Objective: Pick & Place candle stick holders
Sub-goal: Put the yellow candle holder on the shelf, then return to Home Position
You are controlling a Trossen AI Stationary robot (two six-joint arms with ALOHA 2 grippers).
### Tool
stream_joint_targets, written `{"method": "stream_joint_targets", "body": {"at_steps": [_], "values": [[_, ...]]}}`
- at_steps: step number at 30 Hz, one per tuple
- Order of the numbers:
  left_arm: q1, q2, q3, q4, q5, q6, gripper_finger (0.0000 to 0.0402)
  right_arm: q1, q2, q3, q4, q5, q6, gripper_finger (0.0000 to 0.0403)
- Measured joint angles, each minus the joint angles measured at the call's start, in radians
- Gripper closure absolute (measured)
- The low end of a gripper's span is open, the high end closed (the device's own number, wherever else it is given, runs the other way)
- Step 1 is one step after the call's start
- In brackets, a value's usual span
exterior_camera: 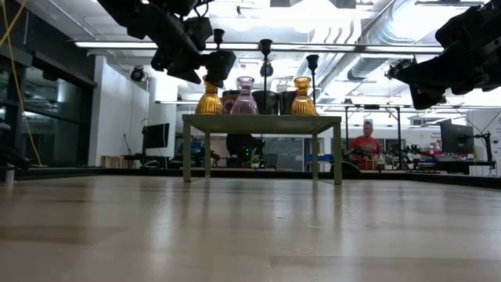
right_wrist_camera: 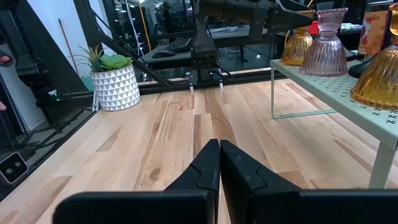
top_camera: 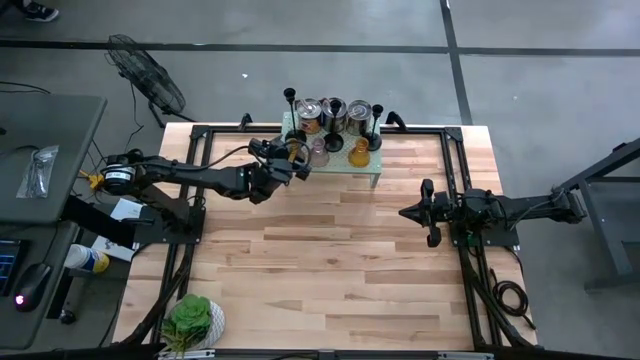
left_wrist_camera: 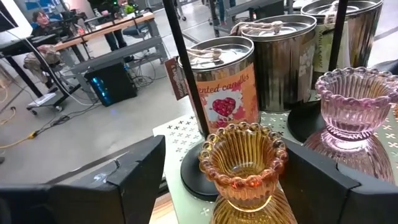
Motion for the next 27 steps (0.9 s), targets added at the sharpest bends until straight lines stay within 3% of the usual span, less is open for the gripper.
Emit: {"method": "stream_joint_targets", "body": {"at_steps": [14, 21, 27], "values": [[-0.034, 0.000, 0.000, 0.005, -0.020, 0.002, 0.0119, 0.000, 0.000, 0.000, 0.000, 0.000, 0.000, 0.0399], [-0.052, 0.000, 0.000, 0.107, -0.027, 0.145, 0.0119, 0.000, 0.000, 0.000, 0.000, 0.000, 0.000, 0.0399], [-0.061, 0.000, 0.000, 0.104, -0.034, 0.157, 0.0119, 0.000, 0.000, 0.000, 0.000, 0.000, 0.000, 0.0399]]}}
